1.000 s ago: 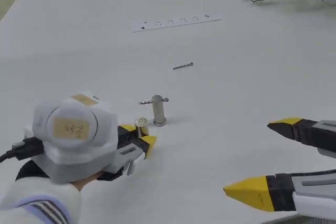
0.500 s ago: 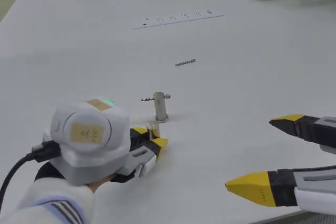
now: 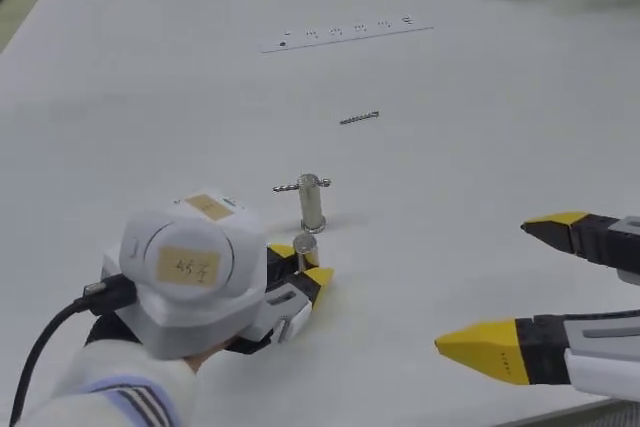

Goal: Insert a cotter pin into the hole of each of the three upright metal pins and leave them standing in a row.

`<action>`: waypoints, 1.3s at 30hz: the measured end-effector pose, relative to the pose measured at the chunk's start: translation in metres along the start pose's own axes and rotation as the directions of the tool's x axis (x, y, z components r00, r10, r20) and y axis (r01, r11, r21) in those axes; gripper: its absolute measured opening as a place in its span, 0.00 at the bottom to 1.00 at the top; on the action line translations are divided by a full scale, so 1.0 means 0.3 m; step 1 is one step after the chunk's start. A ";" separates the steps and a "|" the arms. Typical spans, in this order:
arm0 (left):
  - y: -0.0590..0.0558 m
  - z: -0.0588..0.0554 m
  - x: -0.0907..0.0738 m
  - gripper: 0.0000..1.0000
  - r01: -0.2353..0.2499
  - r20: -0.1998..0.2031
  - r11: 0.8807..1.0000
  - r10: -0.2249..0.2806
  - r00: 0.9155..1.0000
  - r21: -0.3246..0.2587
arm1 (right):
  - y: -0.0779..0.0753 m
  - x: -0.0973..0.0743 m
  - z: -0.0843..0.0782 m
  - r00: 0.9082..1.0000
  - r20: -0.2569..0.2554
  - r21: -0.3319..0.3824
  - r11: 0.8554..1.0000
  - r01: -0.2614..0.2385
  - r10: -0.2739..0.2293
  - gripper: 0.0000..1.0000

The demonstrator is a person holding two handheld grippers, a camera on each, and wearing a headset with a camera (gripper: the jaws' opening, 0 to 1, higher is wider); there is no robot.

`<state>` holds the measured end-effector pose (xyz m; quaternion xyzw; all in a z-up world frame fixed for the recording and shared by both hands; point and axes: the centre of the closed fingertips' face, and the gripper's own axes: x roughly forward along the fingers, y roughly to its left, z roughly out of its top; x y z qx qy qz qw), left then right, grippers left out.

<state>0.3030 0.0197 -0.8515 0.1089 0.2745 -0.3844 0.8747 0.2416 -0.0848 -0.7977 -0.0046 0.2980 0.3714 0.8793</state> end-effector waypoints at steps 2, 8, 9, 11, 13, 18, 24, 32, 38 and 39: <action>0.000 -0.002 -0.003 0.12 -0.007 -0.007 1.000 0.007 1.000 0.003 | -0.002 -0.001 0.002 1.000 0.001 -0.003 1.000 0.000 0.000 0.93; 0.004 0.005 -0.017 0.12 -0.019 -0.010 1.000 0.019 1.000 -0.016 | -0.006 -0.007 -0.003 1.000 -0.010 -0.009 1.000 -0.001 0.001 0.93; 0.001 0.009 -0.020 0.13 -0.010 -0.008 0.999 0.010 1.000 -0.033 | -0.007 -0.008 -0.004 1.000 -0.012 -0.009 1.000 -0.001 0.001 0.93; 0.000 0.011 -0.027 0.15 0.001 -0.013 0.999 -0.001 1.000 -0.045 | -0.009 -0.010 -0.006 1.000 -0.015 -0.010 1.000 -0.002 0.002 0.93; 0.005 0.022 -0.040 0.18 0.001 -0.004 0.999 -0.001 1.000 -0.033 | -0.011 -0.011 -0.007 1.000 -0.019 -0.011 1.000 -0.003 0.003 0.93; 0.017 0.030 -0.094 0.32 0.020 -0.040 1.000 -0.019 0.999 0.014 | -0.017 -0.014 -0.007 1.000 -0.029 -0.018 1.000 -0.006 0.005 0.93; -0.008 0.058 -0.163 0.61 0.088 0.005 0.996 -0.088 0.996 0.007 | -0.025 -0.008 -0.025 0.999 -0.050 -0.006 1.000 -0.005 0.005 0.93; -0.095 0.044 -0.251 0.75 0.241 -0.011 0.971 -0.241 0.970 0.003 | -0.018 0.000 -0.038 0.996 -0.082 -0.021 1.000 -0.022 0.020 0.93; -0.099 0.079 -0.289 0.83 0.223 0.060 0.975 -0.223 0.973 0.014 | -0.038 0.007 -0.047 0.994 -0.108 -0.028 0.999 -0.030 0.027 0.93; -0.095 0.083 -0.296 0.83 0.211 0.062 0.977 -0.212 0.975 0.030 | -0.043 0.007 -0.046 0.993 -0.114 -0.032 0.999 -0.031 0.027 0.93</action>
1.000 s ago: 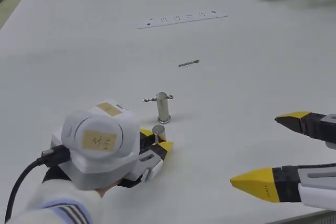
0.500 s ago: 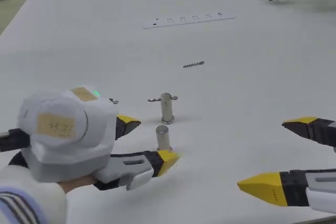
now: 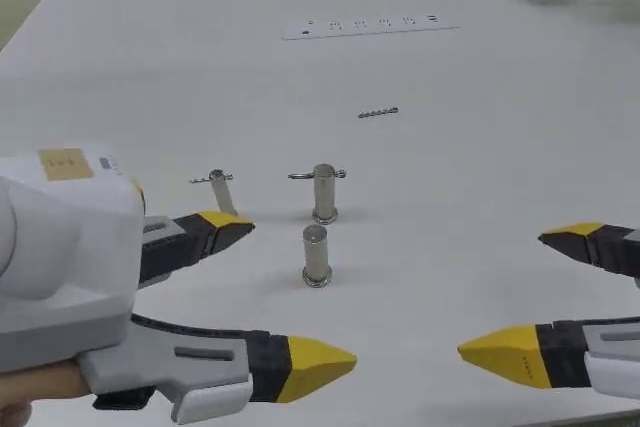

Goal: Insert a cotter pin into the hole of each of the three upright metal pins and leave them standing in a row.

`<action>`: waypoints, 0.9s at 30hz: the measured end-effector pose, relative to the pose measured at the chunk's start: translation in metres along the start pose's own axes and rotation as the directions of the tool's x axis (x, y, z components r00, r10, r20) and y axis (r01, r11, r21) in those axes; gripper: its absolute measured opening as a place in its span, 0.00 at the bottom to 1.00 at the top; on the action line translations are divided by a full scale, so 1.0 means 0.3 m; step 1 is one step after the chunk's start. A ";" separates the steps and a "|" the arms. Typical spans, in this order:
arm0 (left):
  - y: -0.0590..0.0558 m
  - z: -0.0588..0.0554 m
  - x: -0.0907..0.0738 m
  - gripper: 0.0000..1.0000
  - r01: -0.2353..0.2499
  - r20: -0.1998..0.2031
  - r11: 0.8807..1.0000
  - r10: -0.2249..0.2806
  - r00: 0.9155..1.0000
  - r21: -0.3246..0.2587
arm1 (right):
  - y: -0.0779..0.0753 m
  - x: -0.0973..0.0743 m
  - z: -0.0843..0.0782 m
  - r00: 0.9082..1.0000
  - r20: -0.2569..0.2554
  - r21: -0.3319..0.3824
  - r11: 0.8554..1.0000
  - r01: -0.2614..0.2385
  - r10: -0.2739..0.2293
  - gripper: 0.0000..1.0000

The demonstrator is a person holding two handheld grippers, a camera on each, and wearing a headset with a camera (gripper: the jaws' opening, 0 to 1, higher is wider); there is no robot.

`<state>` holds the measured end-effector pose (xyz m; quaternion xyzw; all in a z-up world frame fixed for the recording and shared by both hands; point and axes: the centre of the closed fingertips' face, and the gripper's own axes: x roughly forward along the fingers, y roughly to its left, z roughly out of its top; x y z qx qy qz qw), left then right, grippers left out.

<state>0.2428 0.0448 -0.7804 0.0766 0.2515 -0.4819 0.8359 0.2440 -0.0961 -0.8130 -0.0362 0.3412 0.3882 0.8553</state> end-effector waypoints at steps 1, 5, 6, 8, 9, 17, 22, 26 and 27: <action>-0.007 0.000 -0.008 0.83 0.006 -0.004 1.000 -0.006 1.000 -0.012 | -0.005 -0.001 0.001 1.000 -0.004 -0.002 1.000 0.000 0.000 0.93; 0.000 -0.007 -0.026 0.94 -0.005 -0.005 1.000 0.005 1.000 -0.027 | -0.026 -0.003 0.009 1.000 -0.023 -0.023 1.000 0.000 -0.001 0.93; -0.004 -0.008 -0.029 0.97 0.004 0.002 0.999 -0.004 1.000 -0.043 | -0.032 -0.003 0.012 0.999 -0.033 -0.036 0.999 -0.003 0.002 0.93; -0.002 -0.023 -0.034 0.99 0.002 -0.009 0.997 -0.002 1.000 -0.079 | -0.050 -0.002 0.017 0.999 -0.054 -0.059 0.998 -0.003 0.000 0.93; 0.001 -0.028 -0.037 0.99 -0.002 -0.010 0.996 0.001 1.000 -0.084 | -0.058 -0.002 0.018 0.998 -0.064 -0.071 0.998 -0.002 -0.002 0.93; 0.036 -0.060 -0.076 0.99 -0.039 -0.001 0.990 0.040 0.999 -0.135 | -0.123 0.009 0.061 0.991 -0.133 -0.166 0.986 -0.021 -0.001 0.93; 0.045 -0.072 -0.097 0.96 -0.049 0.006 0.986 0.051 0.999 -0.156 | -0.191 0.020 0.128 0.983 -0.185 -0.250 0.967 -0.045 -0.002 0.89; 0.057 -0.072 -0.108 0.95 -0.070 0.012 0.986 0.073 0.997 -0.149 | -0.230 0.045 0.204 0.985 -0.169 -0.284 0.957 -0.067 0.019 0.85; 0.059 -0.074 -0.110 0.95 -0.071 0.013 0.986 0.074 0.997 -0.151 | -0.242 0.057 0.223 0.983 -0.180 -0.297 0.952 -0.079 0.025 0.85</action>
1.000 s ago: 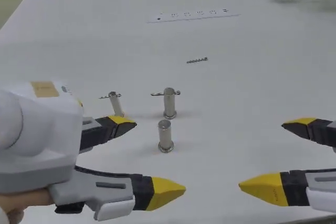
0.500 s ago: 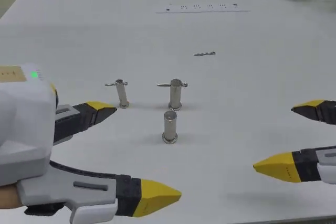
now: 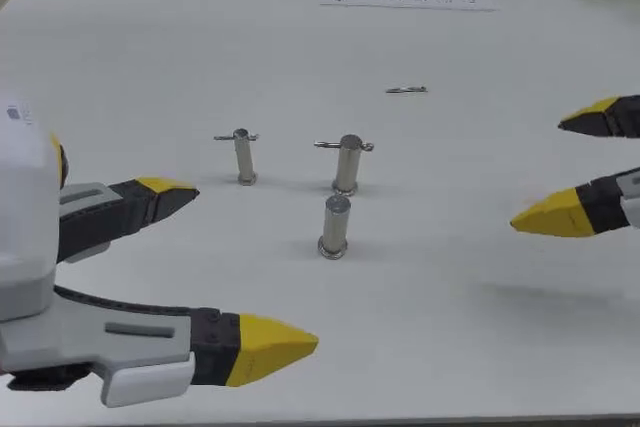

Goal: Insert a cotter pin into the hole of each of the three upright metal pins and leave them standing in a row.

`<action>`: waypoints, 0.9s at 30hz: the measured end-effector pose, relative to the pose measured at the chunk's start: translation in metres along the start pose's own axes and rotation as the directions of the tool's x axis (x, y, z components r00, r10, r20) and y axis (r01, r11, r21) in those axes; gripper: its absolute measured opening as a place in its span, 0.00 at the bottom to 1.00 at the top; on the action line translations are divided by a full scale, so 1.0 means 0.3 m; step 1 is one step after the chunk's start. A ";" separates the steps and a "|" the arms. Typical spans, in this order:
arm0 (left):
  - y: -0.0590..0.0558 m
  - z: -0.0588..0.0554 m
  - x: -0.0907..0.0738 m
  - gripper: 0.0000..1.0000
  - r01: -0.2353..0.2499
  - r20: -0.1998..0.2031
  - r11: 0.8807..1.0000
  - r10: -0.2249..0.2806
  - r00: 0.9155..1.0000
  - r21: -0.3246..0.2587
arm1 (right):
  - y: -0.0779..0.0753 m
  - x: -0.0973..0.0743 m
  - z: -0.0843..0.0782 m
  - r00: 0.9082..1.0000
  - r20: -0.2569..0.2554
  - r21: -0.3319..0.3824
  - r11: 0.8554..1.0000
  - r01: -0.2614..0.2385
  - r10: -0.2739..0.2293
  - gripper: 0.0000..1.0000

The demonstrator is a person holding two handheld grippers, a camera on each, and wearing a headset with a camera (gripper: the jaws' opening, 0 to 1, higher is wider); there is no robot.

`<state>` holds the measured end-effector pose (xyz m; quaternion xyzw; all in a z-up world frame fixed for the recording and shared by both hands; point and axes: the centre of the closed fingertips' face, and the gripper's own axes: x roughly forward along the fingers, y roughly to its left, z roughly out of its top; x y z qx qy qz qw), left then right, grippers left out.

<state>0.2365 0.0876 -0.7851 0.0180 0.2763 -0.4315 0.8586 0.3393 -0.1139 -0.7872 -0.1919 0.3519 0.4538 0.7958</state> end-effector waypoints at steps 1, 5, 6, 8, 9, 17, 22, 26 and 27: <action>0.004 -0.001 0.000 0.95 -0.004 0.002 1.000 0.004 1.000 -0.004 | -0.012 0.006 0.007 1.000 -0.011 -0.023 1.000 -0.004 0.004 0.84; 0.018 -0.009 -0.003 0.98 -0.015 0.006 0.999 0.015 1.000 -0.040 | -0.072 0.042 0.036 0.996 -0.091 -0.138 0.990 -0.030 0.017 0.84; 0.019 -0.010 -0.004 0.98 -0.017 0.008 0.999 0.017 1.000 -0.046 | -0.082 0.051 0.050 0.996 -0.087 -0.156 0.987 -0.035 0.022 0.83; 0.023 -0.014 -0.007 0.98 -0.020 0.007 0.998 0.021 1.000 -0.053 | -0.106 0.073 0.094 0.997 -0.061 -0.221 0.974 -0.053 0.041 0.78; 0.024 -0.016 -0.007 0.98 -0.022 0.006 0.998 0.022 1.000 -0.054 | -0.120 0.081 0.107 0.997 -0.062 -0.233 0.971 -0.054 0.041 0.75; 0.016 -0.038 -0.008 0.96 -0.025 0.002 0.996 0.025 1.000 -0.087 | -0.234 0.178 0.166 0.984 -0.171 -0.309 0.945 -0.108 0.056 0.71; 0.014 -0.048 -0.006 0.96 -0.027 -0.004 0.993 0.027 1.000 -0.111 | -0.257 0.235 0.184 0.976 -0.199 -0.316 0.937 -0.152 0.091 0.65; 0.022 -0.048 -0.003 0.96 -0.036 -0.004 0.992 0.035 0.999 -0.123 | -0.278 0.287 0.185 0.965 -0.237 -0.323 0.928 -0.186 0.111 0.63; 0.027 -0.045 -0.003 0.95 -0.040 0.001 0.991 0.041 0.999 -0.131 | -0.285 0.303 0.184 0.962 -0.247 -0.316 0.928 -0.195 0.118 0.63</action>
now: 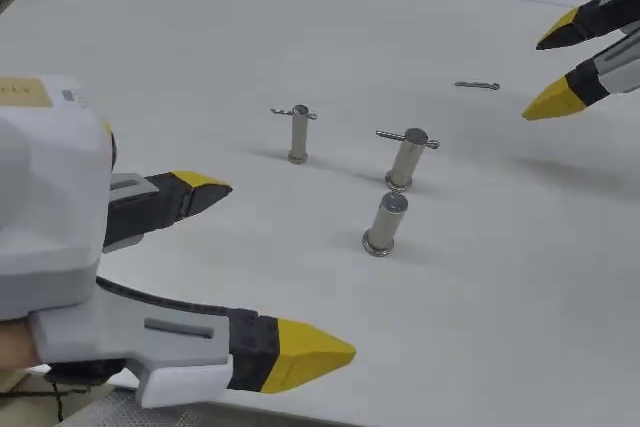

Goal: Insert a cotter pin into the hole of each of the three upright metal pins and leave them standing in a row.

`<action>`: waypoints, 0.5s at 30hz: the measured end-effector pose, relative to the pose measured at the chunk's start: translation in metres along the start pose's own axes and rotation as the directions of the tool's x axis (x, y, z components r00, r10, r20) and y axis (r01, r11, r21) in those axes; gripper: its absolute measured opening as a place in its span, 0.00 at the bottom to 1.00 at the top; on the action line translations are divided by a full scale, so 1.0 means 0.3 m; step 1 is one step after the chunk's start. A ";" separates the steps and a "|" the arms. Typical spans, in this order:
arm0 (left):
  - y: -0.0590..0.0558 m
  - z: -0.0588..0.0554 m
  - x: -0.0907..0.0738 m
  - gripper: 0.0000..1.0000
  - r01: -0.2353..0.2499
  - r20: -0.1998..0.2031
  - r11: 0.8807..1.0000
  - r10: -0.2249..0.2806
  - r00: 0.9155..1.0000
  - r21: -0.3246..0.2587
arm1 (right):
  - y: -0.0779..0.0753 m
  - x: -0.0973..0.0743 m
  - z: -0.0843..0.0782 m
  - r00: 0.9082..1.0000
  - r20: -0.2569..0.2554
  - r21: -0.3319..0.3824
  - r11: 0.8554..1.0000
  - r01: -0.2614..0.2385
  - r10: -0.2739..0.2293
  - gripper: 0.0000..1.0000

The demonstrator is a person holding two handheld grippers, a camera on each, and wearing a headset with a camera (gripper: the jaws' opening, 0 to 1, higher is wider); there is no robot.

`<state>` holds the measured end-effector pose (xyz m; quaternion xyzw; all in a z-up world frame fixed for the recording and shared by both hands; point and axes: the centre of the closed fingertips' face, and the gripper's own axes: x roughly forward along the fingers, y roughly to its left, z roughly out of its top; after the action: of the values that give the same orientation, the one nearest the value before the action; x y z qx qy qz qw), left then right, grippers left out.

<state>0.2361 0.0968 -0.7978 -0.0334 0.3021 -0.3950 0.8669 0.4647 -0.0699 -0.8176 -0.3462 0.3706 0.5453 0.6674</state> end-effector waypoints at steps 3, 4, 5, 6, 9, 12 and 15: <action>0.007 0.005 0.000 0.91 -0.006 0.000 1.000 0.006 1.000 -0.010 | -0.014 0.031 0.005 1.000 -0.008 0.011 1.000 -0.024 0.024 0.57; 0.009 0.008 0.000 0.91 -0.009 0.002 1.000 0.010 1.000 -0.011 | -0.018 0.042 0.009 0.999 -0.013 0.014 0.999 -0.031 0.031 0.55; 0.010 0.010 0.000 0.91 -0.010 0.004 1.000 0.010 1.000 -0.013 | -0.020 0.051 0.012 0.999 -0.017 0.012 0.999 -0.040 0.040 0.53; 0.011 0.011 0.001 0.91 -0.010 0.005 1.000 0.010 1.000 -0.016 | -0.023 0.060 0.017 0.999 -0.018 0.006 0.999 -0.044 0.044 0.50; 0.019 0.013 0.002 0.90 -0.019 0.009 0.999 0.019 1.000 -0.029 | -0.036 0.092 0.028 0.998 -0.034 -0.012 0.999 -0.052 0.051 0.46; 0.025 0.016 0.001 0.90 -0.023 0.015 0.999 0.024 1.000 -0.042 | -0.043 0.125 0.028 0.996 -0.057 -0.020 0.998 -0.067 0.066 0.43; 0.025 0.017 0.003 0.90 -0.023 0.019 0.998 0.024 1.000 -0.051 | -0.053 0.143 0.008 0.993 -0.095 -0.022 0.997 -0.072 0.070 0.38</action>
<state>0.2442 0.1005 -0.7962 -0.0556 0.3038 -0.3769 0.8733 0.4863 -0.0503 -0.8527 -0.3666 0.4067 0.5564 0.6250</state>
